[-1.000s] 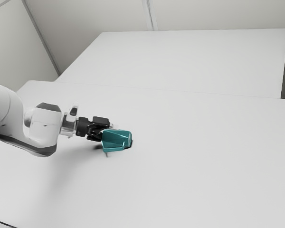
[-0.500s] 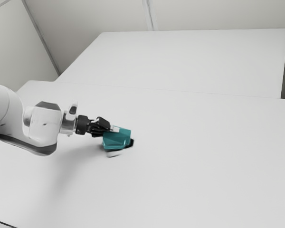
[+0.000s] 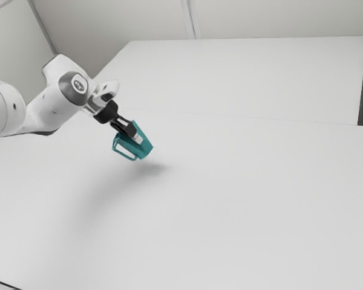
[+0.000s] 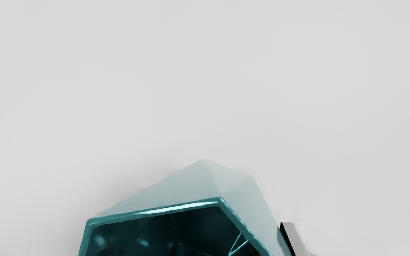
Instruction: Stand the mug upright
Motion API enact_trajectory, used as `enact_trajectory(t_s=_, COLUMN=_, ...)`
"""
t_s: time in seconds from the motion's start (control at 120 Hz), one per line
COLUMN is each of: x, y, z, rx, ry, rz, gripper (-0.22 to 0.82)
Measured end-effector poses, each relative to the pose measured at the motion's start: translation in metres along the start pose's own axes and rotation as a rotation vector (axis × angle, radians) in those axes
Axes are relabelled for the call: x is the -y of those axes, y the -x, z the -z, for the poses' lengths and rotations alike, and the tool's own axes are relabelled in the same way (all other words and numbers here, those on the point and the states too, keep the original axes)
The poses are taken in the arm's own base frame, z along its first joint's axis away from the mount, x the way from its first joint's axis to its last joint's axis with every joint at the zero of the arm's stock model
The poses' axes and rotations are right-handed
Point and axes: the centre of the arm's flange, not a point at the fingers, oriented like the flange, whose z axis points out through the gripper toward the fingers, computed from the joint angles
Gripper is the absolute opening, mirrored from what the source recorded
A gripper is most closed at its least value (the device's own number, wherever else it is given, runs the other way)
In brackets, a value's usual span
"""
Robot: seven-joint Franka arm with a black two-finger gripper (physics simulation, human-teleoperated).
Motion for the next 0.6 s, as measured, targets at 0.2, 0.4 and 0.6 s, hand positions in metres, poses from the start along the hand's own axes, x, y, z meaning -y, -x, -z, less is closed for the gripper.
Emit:
enact_trajectory(t_s=0.2, x=0.021, y=0.012, z=-0.002, rx=0.254, ry=-0.239, rz=0.023, gripper=-0.17)
enact_trajectory(t_s=0.4, x=0.037, y=0.017, z=-0.013, rx=0.301, ry=-0.373, rz=0.14, gripper=-0.17)
enact_trajectory(t_s=0.6, x=0.045, y=0.02, z=-0.023, rx=0.268, ry=-0.43, rz=0.266, gripper=-0.18)
